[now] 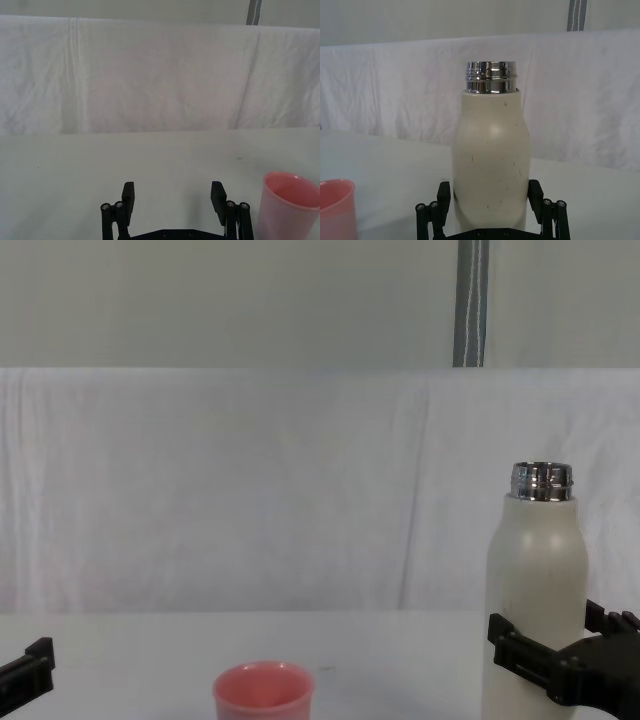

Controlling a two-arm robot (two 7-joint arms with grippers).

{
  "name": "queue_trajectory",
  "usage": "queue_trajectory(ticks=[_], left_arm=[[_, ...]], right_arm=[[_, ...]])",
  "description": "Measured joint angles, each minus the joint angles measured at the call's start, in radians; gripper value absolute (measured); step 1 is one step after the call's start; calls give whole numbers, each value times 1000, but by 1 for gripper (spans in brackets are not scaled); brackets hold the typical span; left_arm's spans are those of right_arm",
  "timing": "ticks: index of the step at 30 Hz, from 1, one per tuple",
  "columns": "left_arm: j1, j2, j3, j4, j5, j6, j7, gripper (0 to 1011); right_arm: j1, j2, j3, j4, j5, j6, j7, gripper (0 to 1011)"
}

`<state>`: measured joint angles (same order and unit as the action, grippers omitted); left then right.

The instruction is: Grasp the thermos with one hand and pour water into the cup lid.

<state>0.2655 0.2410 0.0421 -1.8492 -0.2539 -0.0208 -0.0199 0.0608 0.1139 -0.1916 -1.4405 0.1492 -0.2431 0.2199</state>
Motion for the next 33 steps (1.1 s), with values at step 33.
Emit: queue_trajectory(ticks=[33], left_arm=[[0,0,0,0,0,0,0,1001]], right_arm=[[-44,-1,15,-42,3,7,-13,1001]])
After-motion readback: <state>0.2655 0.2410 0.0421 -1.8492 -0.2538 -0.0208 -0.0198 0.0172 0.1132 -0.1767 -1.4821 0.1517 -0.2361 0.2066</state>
